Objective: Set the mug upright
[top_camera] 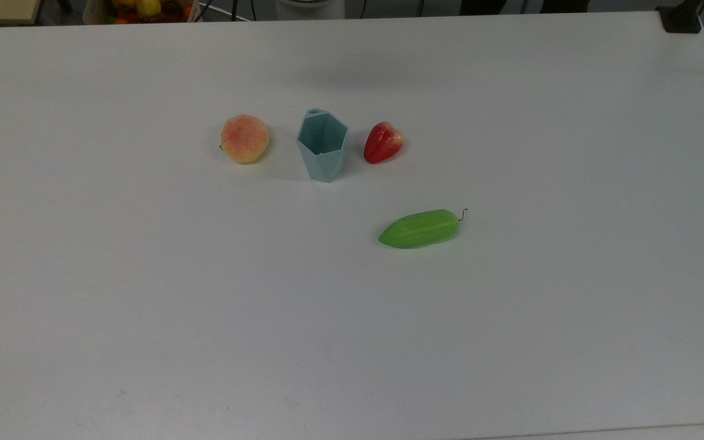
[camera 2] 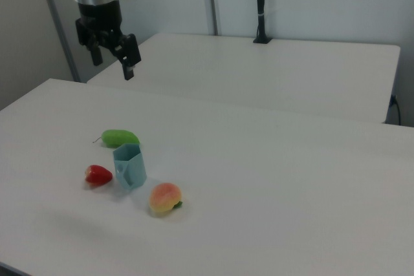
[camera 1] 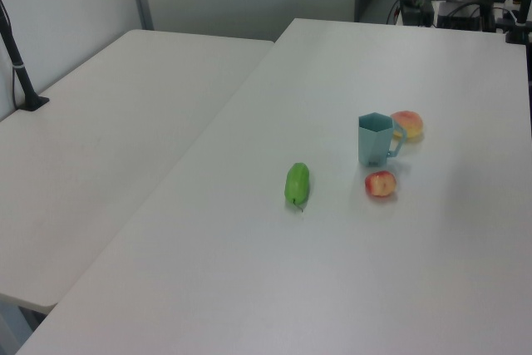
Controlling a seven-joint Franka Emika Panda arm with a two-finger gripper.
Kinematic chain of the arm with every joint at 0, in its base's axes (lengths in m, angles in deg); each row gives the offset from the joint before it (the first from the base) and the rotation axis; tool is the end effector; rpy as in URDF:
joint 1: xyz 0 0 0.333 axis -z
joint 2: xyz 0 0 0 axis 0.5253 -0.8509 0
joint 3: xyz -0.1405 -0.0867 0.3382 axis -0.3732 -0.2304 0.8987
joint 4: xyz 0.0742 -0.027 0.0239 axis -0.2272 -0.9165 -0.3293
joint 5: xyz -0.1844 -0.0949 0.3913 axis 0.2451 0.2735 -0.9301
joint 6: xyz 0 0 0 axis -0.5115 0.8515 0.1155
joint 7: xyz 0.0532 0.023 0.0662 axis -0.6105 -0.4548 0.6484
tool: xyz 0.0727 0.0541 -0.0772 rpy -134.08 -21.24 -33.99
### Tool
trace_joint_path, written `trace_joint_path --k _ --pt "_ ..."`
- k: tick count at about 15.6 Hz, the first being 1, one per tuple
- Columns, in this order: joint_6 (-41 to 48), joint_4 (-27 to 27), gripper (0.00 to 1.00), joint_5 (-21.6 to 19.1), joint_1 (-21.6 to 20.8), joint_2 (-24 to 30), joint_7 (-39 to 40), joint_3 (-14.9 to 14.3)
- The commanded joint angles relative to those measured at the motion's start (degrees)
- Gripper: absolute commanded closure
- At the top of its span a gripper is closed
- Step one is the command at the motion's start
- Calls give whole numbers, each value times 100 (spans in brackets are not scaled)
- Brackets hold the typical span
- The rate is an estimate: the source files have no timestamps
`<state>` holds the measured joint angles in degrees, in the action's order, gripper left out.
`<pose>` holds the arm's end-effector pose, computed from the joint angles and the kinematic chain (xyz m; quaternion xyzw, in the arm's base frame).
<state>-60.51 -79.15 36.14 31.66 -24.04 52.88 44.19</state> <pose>0.5918 -0.0276 0.7201 -0.9954 0.0345 -0.0386 0.0805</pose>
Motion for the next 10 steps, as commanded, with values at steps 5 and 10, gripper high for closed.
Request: trace_joint_path --k 5,10 --pt "-984 -526 0 293 65 84 1157 139" --pt "-949 -526 0 293 56 92 1114 174"
